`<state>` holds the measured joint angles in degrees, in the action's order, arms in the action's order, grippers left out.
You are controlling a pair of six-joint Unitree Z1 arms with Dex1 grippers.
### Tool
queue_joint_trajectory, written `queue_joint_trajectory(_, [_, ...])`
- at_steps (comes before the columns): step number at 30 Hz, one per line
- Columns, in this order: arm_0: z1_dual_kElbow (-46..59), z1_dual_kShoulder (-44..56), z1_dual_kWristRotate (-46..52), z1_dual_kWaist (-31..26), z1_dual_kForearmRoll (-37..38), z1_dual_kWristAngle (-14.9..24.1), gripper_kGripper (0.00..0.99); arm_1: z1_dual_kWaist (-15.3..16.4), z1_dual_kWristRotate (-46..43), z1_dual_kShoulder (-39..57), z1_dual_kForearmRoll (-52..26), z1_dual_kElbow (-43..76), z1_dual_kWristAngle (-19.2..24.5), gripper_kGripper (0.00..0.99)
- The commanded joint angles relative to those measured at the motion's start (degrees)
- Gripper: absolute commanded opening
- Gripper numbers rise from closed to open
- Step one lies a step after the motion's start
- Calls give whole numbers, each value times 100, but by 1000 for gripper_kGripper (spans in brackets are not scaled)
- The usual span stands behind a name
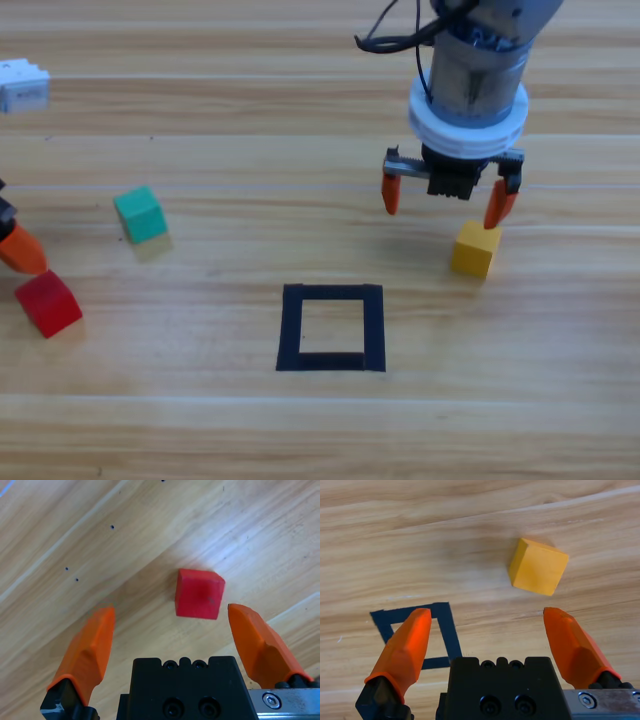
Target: Stack the blocks in the rectangular block: red at the bottom, yellow in the middle, green on top
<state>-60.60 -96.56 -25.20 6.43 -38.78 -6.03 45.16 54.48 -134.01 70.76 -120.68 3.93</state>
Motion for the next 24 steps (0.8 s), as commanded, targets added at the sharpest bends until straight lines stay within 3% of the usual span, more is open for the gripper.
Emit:
queue_joint_trajectory(1, [-259,199,-11,386,-464,49,963,-209,318,-301,386,-158,301,990])
queue_joint_trajectory(8, [-558,-574,305,939,-781,700,979,-209,599,-196,570,-202,547,990])
queue_joint_trajectory(24, [-602,-1277,481,1089,-719,902,971,-561,828,-688,623,-202,573,990])
